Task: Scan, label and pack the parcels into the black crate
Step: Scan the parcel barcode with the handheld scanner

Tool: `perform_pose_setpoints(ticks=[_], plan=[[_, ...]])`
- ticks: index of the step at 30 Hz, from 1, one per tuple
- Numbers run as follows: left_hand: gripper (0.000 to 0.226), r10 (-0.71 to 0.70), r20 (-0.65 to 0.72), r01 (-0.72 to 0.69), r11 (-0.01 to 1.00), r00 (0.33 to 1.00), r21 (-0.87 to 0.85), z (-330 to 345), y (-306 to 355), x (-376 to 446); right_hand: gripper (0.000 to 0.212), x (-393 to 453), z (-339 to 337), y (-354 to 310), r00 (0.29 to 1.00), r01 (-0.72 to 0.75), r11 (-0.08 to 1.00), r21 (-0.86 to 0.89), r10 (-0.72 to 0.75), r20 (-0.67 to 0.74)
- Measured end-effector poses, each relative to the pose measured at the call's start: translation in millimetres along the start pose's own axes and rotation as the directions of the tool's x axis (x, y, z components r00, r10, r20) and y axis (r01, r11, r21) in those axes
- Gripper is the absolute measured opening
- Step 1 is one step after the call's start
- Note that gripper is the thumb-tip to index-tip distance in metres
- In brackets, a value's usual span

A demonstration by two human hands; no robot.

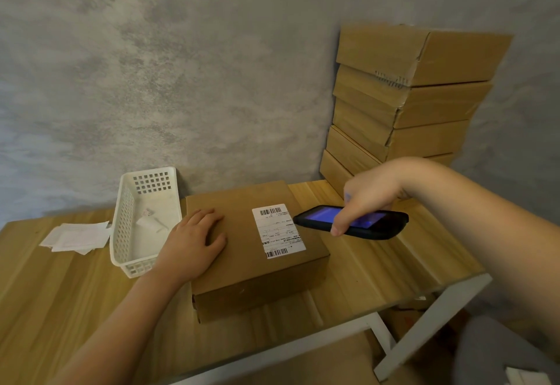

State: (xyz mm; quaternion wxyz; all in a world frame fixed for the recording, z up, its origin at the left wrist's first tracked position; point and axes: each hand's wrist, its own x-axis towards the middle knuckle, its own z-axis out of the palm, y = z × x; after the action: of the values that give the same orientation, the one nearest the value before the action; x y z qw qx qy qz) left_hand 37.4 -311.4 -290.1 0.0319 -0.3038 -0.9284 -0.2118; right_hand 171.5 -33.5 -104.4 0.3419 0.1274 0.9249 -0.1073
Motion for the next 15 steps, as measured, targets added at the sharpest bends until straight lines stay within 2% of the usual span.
perform_pose_setpoints(ticks=[10, 15], plan=[[0.052, -0.001, -0.010, 0.001, 1.000, 1.000, 0.006, -2.4, 3.0, -2.1, 0.046, -6.0, 3.7, -0.1, 0.999, 0.000, 1.000, 0.024, -0.001, 0.041], [0.075, 0.006, -0.020, -0.007, 1.000, 1.000, -0.019, -3.9, 2.0, -3.7, 0.046, -5.9, 3.7, 1.1, 0.999, 0.001, 1.000, 0.023, -0.002, 0.050]])
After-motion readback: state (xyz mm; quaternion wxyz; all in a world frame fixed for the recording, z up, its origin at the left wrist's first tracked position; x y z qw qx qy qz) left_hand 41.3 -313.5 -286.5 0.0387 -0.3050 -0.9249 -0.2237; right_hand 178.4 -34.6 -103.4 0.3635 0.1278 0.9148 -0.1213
